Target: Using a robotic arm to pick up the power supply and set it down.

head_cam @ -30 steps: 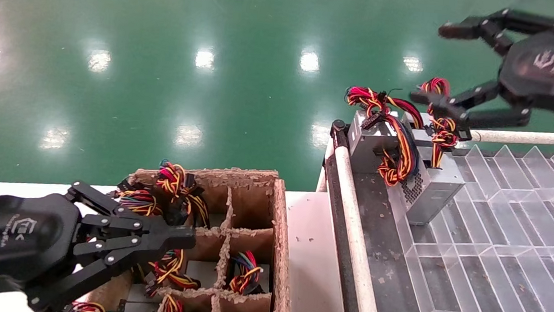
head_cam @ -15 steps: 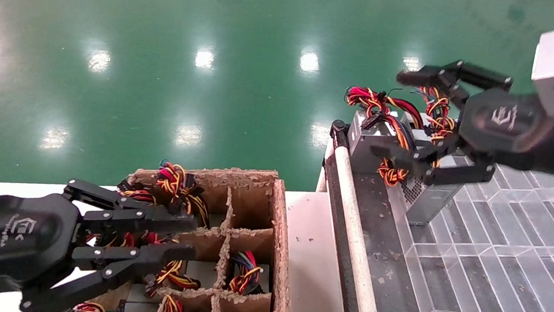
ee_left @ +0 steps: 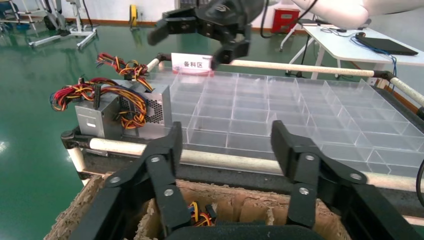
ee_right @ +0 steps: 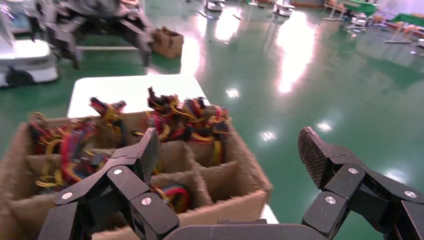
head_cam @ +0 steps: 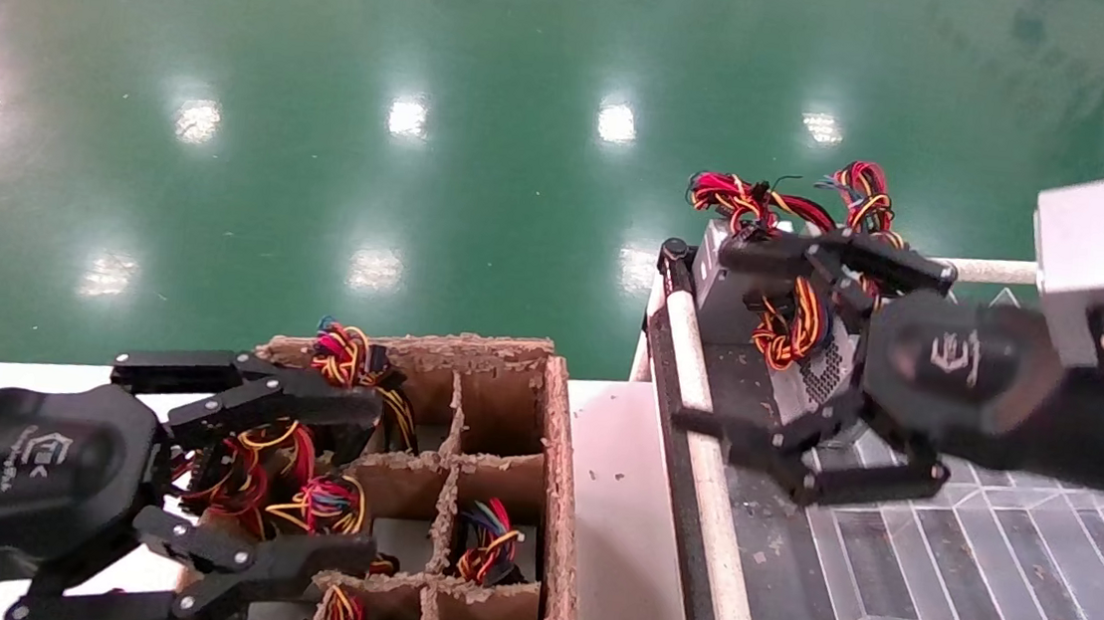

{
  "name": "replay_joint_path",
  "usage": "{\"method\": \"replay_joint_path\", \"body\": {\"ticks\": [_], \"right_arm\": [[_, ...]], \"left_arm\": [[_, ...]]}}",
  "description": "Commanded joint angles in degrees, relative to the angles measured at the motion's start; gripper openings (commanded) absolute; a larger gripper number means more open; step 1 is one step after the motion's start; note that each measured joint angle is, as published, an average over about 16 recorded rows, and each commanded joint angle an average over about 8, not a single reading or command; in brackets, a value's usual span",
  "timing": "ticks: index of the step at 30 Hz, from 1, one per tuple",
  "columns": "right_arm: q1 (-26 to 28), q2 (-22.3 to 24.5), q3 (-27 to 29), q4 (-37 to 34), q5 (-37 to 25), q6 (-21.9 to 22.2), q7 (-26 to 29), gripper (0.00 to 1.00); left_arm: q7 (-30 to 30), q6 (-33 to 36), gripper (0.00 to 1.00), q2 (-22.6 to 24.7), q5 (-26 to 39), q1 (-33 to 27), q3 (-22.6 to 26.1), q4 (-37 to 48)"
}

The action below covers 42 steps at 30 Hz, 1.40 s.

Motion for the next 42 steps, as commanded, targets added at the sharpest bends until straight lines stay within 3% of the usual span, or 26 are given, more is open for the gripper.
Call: {"method": "replay_joint_path", "body": {"ticks": [1,18,42], "right_arm": [[-2.12,0.22,0.9,1.7,1.05,0.0,0.81,1.0],[-16.89,1.76,7.14,13.53,8.35,0.03,6.31,1.0],[-16.19,1.73,6.88,12.95,8.05,0.05,6.1,1.0]], "left_arm": [[0.0,0.0,1.0,0.0,0.0,0.0,0.0,0.0],[0.0,-0.01,1.0,0.0,0.0,0.01,0.0,0.01],[0.0,-0.02,1.0,0.0,0.0,0.01,-0.01,0.02]]}}
